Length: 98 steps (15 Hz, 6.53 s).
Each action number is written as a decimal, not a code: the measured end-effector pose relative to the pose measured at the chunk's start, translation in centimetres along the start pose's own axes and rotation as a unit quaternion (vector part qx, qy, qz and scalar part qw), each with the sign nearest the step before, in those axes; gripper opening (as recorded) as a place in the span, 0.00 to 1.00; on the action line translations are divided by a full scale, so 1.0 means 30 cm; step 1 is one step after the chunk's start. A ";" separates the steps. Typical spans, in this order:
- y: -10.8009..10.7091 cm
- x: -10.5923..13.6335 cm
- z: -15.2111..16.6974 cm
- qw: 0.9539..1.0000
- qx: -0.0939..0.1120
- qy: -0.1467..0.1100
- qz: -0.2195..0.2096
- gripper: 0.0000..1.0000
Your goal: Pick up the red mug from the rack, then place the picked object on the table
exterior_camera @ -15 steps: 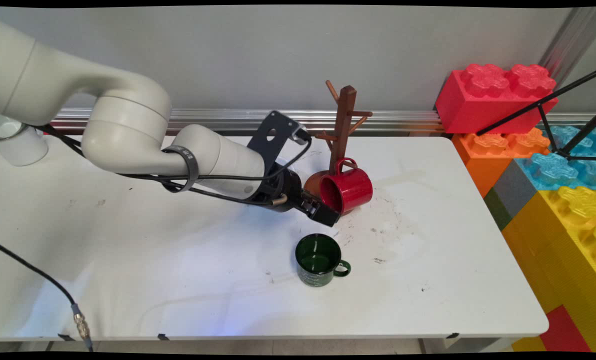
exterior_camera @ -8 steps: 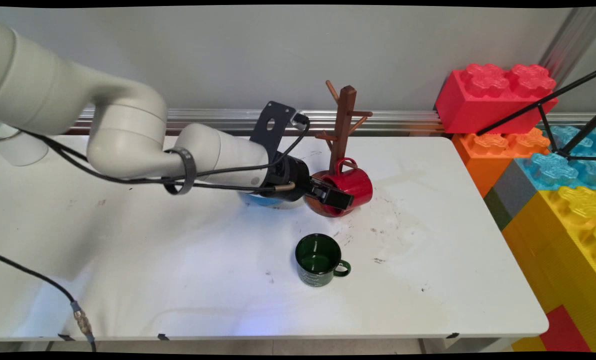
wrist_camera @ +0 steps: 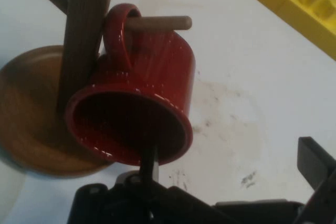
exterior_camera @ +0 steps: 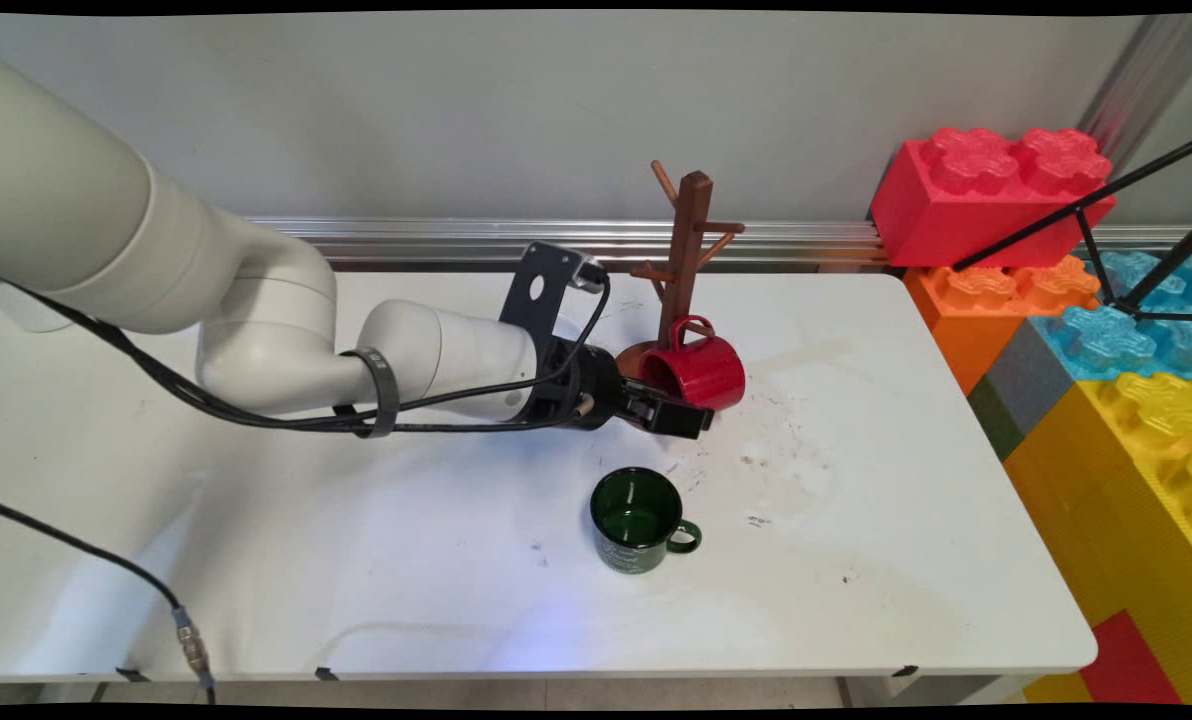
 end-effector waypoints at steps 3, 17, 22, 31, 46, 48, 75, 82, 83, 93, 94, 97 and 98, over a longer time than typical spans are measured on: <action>-0.014 -0.012 0.008 1.000 -0.010 0.007 -0.009 1.00; -0.070 -0.022 0.104 0.999 -0.026 0.028 -0.036 1.00; -0.078 -0.026 0.138 0.998 -0.029 0.031 -0.049 1.00; -0.090 -0.025 0.163 0.997 -0.029 0.032 -0.057 0.00; -0.081 -0.016 0.111 0.996 -0.041 0.025 -0.070 0.00; -0.078 -0.012 0.105 0.996 -0.044 0.026 -0.072 0.00; 0.206 0.189 -0.115 0.987 -0.113 -0.014 -0.109 0.00; 0.261 0.255 -0.157 0.990 -0.093 -0.042 -0.096 0.00; 0.268 0.260 -0.162 0.991 -0.087 -0.049 -0.086 0.00; 0.307 0.375 -0.226 0.994 0.003 -0.107 -0.010 0.00; 0.312 0.387 -0.230 0.994 0.011 -0.113 0.002 0.00; 0.324 0.427 -0.247 0.988 0.038 -0.140 0.049 0.00; 0.324 0.437 -0.253 0.986 0.047 -0.148 0.063 0.00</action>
